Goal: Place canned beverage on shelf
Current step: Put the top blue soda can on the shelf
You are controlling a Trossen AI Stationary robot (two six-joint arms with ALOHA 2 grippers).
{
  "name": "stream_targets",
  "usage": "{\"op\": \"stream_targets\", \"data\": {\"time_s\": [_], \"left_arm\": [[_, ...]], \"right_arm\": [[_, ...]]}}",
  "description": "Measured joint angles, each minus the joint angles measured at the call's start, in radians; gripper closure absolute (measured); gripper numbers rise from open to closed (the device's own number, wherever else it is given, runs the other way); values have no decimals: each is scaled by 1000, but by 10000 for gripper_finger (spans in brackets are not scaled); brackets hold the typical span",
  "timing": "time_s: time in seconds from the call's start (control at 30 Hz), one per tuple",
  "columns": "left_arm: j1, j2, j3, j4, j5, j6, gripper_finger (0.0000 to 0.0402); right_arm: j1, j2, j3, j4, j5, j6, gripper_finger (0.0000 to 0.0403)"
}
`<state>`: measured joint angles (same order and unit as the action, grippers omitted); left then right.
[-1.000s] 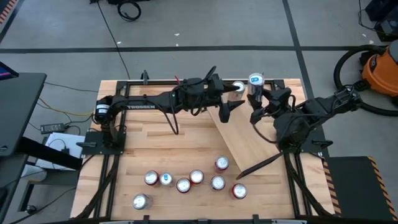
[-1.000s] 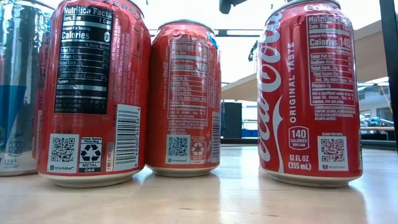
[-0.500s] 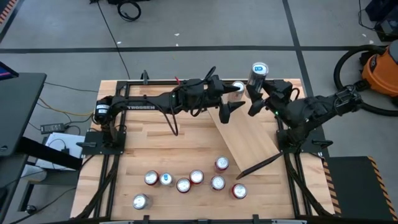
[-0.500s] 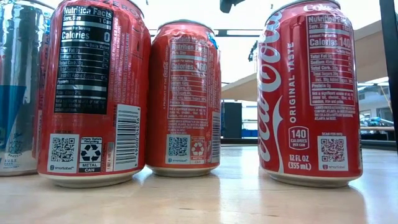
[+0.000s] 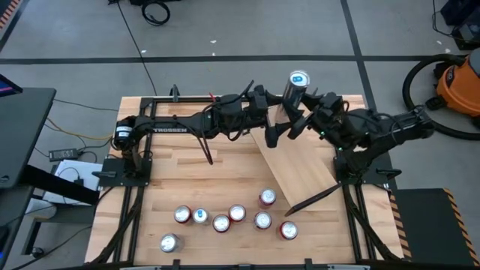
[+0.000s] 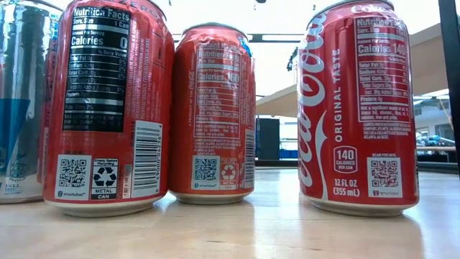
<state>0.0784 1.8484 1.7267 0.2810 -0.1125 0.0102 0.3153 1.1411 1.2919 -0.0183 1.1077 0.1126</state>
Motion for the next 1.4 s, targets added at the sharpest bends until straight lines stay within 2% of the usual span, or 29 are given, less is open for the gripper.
{"op": "stream_targets", "data": {"time_s": [0.3,0.9,1.4], "left_arm": [[-3,0,0,22,-51,20,20],[-4,0,0,21,-50,37,140],[-3,-2,3,-15,-50,39,144]], "right_arm": [[0,22,0,43,39,-50,133],[9,21,0,2,52,-98,133],[11,12,0,-18,47,-136,128]]}}
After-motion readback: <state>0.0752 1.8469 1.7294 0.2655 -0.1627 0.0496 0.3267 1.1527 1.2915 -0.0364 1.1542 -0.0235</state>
